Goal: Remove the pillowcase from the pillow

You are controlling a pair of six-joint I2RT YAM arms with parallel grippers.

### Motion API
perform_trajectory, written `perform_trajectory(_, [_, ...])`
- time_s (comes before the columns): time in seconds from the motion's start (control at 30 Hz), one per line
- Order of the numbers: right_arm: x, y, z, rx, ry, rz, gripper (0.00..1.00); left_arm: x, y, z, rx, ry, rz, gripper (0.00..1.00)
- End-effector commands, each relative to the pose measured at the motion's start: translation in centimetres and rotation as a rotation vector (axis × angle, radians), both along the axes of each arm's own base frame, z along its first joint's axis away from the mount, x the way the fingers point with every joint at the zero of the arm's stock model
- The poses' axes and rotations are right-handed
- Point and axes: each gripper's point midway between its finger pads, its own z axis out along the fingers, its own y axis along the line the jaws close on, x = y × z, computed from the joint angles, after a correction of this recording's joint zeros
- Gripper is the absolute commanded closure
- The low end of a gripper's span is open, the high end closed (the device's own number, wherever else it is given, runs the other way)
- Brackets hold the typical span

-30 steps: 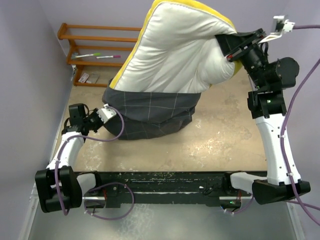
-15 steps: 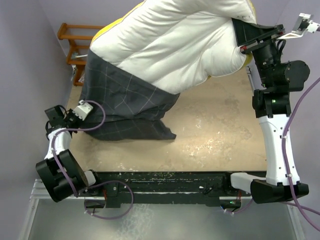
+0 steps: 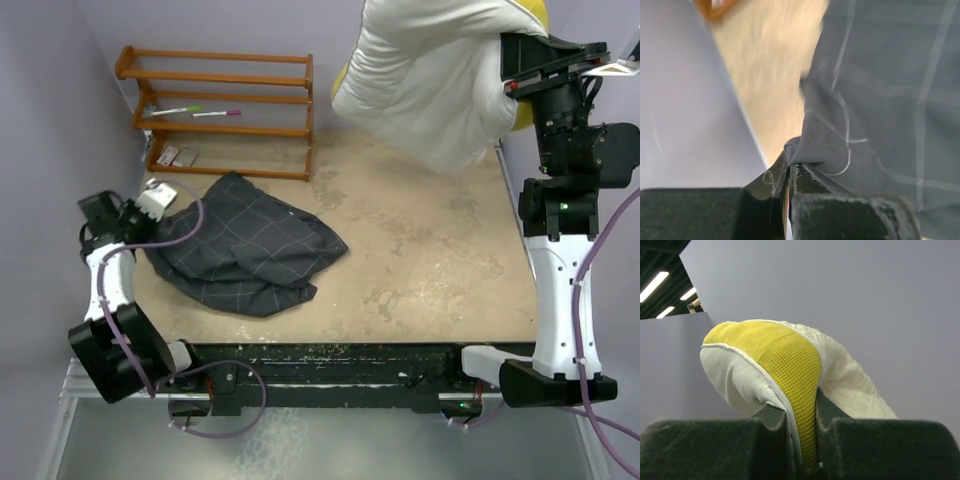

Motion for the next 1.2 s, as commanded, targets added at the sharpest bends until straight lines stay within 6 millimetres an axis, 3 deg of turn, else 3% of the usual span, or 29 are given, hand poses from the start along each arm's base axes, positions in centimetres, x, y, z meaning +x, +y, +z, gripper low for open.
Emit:
perform_trajectory(0.0, [-3.0, 0.4, 2.6, 0.026, -0.122, 0.04, 1.0, 3.9, -11.2, 9.0, -0.109, -0.173, -0.223, 1.0])
perform_trajectory(0.2, [-1.4, 3.1, 1.3, -0.011, -0.012, 0.064, 1.0, 8.3, -25.0, 17.3, -0.298, -0.184, -0.387, 0.98])
perform_trajectory(0.23, [-1.3, 4.1, 1.3, -0.017, 0.004, 0.079, 1.0, 8.9, -26.2, 19.1, -0.326, -0.189, -0.401, 0.8])
perform_trajectory(0.3, [-1.6, 5.0, 1.7, -0.017, 0.018, 0.104, 1.0, 9.8, -27.3, 22.6, -0.369, -0.206, -0.42, 0.19])
perform_trajectory(0.33, [-2.0, 5.4, 2.0, -0.011, 0.022, 0.118, 1.0, 10.3, -27.1, 24.0, -0.365, -0.222, -0.406, 0.04])
perform_trajectory(0.37, [-2.3, 5.8, 2.2, -0.005, 0.028, 0.134, 1.0, 10.8, -26.5, 25.6, -0.349, -0.254, -0.387, 0.0])
perform_trajectory(0.43, [-3.3, 6.5, 2.7, 0.009, 0.025, 0.174, 1.0, 11.2, -23.7, 28.0, -0.35, -0.308, -0.347, 0.01])
perform_trajectory(0.5, [-4.3, 7.1, 3.3, 0.031, 0.018, 0.212, 1.0, 11.4, -19.6, 29.0, -0.368, -0.345, -0.27, 0.01])
perform_trajectory(0.63, [-5.6, 9.4, 4.1, 0.072, 0.037, 0.356, 1.0, 10.7, -10.7, 26.8, -0.216, -0.382, -0.079, 0.01])
perform_trajectory(0.73, [-6.8, 11.4, 4.6, 0.103, 0.036, 0.448, 1.0, 8.5, -6.9, 24.8, -0.185, -0.363, -0.018, 0.01])
perform_trajectory(0.87, [-7.4, 12.8, 5.1, 0.172, 0.059, 0.541, 1.0, 6.3, -5.6, 23.3, -0.221, -0.319, 0.016, 0.01])
perform_trajectory(0.97, [-5.7, 13.3, 3.9, 0.229, 0.16, 0.557, 1.0, 5.4, -5.3, 23.3, -0.26, -0.315, 0.031, 0.01])
perform_trajectory(1.07, [-2.6, 13.8, -0.2, 0.213, 0.316, 0.476, 1.0, 4.7, -5.8, 23.2, -0.3, -0.306, 0.035, 0.01])
perform_trajectory(1.17, [2.8, 11.0, -6.8, 0.197, 0.48, 0.272, 1.0, 3.9, -6.6, 21.9, -0.327, -0.284, 0.023, 0.01])
